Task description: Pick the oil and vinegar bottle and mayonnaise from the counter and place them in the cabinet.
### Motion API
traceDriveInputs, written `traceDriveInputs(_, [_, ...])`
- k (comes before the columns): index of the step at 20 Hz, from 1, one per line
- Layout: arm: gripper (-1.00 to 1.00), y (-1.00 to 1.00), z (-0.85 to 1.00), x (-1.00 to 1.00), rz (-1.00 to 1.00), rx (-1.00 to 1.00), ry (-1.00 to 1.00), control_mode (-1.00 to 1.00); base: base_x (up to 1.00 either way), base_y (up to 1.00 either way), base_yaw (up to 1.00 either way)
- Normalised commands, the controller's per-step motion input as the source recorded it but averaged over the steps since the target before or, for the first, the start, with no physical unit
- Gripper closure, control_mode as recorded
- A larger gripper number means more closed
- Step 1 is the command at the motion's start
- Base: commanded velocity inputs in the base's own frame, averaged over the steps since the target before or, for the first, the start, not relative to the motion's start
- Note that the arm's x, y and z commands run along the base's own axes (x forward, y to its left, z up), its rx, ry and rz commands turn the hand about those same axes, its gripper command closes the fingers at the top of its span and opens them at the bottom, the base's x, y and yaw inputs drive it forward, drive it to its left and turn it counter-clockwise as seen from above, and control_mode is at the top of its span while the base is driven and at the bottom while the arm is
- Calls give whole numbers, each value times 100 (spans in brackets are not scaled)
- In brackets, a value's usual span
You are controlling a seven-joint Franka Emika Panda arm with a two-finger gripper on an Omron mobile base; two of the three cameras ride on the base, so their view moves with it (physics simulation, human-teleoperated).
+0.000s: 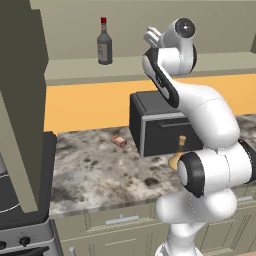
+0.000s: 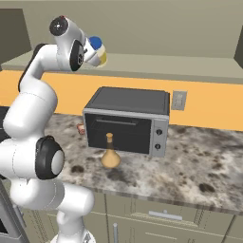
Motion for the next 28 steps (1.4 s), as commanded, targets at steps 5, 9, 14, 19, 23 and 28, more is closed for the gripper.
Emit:
traceDriveInputs(5, [100, 0, -47, 36, 4, 0, 3, -100, 0, 0, 0])
traceDriveInputs(9, [100, 0, -56, 37, 4, 0, 5, -100, 0, 0, 0])
traceDriveInputs(14, [100, 0, -55, 42, 7, 0, 7, -100, 0, 0, 0])
traceDriveInputs(19, [100, 0, -27, 44, 10, 0, 4, -100, 0, 0, 0])
traceDriveInputs(23, [100, -1, -17, 45, 7, -3, 1, -100, 0, 0, 0])
traceDriveInputs(28, [100, 0, -16, 44, 5, -3, 0, -100, 0, 0, 0])
